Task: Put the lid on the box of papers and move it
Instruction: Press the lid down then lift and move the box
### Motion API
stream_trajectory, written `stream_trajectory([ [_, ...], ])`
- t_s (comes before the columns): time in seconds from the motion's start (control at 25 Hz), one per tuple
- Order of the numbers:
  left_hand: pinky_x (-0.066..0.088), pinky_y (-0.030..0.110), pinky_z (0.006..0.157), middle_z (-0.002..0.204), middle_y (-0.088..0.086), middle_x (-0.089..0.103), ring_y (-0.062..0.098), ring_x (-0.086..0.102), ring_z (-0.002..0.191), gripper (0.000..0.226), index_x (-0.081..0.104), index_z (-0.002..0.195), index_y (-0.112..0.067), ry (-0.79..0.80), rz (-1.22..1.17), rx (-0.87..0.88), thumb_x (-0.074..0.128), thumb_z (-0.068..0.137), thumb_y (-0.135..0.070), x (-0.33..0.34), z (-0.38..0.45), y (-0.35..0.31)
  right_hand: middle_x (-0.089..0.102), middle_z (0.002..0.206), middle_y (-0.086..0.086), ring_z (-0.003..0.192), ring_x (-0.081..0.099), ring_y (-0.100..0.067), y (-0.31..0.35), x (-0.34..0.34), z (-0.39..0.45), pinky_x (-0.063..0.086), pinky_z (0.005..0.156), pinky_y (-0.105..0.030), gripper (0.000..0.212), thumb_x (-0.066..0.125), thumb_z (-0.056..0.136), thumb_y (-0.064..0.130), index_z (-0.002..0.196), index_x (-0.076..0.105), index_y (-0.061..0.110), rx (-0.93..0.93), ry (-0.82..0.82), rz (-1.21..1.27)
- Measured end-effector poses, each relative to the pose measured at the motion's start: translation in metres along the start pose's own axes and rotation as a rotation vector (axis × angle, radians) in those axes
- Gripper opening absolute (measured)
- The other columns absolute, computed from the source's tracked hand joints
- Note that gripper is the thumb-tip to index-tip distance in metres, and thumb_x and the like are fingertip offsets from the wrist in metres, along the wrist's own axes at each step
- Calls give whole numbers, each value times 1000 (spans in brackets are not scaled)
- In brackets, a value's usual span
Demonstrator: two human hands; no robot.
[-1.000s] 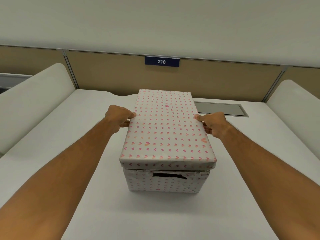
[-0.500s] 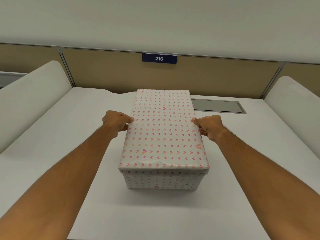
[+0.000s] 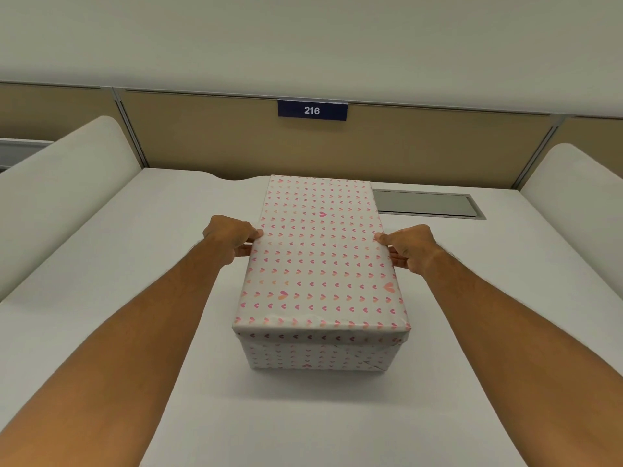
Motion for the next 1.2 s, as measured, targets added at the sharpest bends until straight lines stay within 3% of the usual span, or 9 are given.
stream_trajectory([
  [0.24,58,36,58,94,11,70,26,71,73,24,60,90,-6,18,17,-23,79,78,-15,0,1,5,71,106,-15,83,72,-30,6,1,2,60,74,-41,43,81,75,24,106,62,1,1,18,-76],
  [0.4,61,40,77,96,13,71,27,73,81,28,63,99,-1,18,110,-28,76,81,-16,-9,2,-3,70,105,-18,80,71,-28,24,-5,5,60,75,-39,42,80,76,18,108,61,-3,-53,11,-151],
  [0.6,60,32,53,85,11,70,25,73,67,18,64,91,-3,85,184,-67,75,81,-12,-8,-7,-4,71,91,-18,71,72,-28,23,-8,1,61,67,-41,24,77,78,10,93,63,-4,35,94,-197],
  [0.76,57,28,44,84,9,69,23,72,64,17,62,88,-5,94,200,-64,76,80,-10,-6,-8,-4,70,82,-15,67,71,-26,19,-7,-1,59,60,-38,17,75,80,8,84,62,-2,71,141,-195],
  [1.04,59,31,50,84,9,68,24,70,66,16,62,87,-5,70,180,-85,76,81,-10,-5,-6,1,70,79,-13,64,70,-24,14,-6,1,59,57,-36,17,75,80,8,87,62,0,97,173,-151],
  [1.2,59,34,50,86,9,70,25,72,69,14,63,87,-6,81,121,-94,74,82,-13,-6,-13,9,69,88,-15,69,71,-26,13,-4,2,60,71,-41,24,75,81,11,96,61,-1,43,155,-162],
])
Point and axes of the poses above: each hand's wrist, its own z-axis towards the middle knuckle, its own x-axis out of the palm, y = z × x, the point moved 7 cm from there along z, towards the middle knuckle
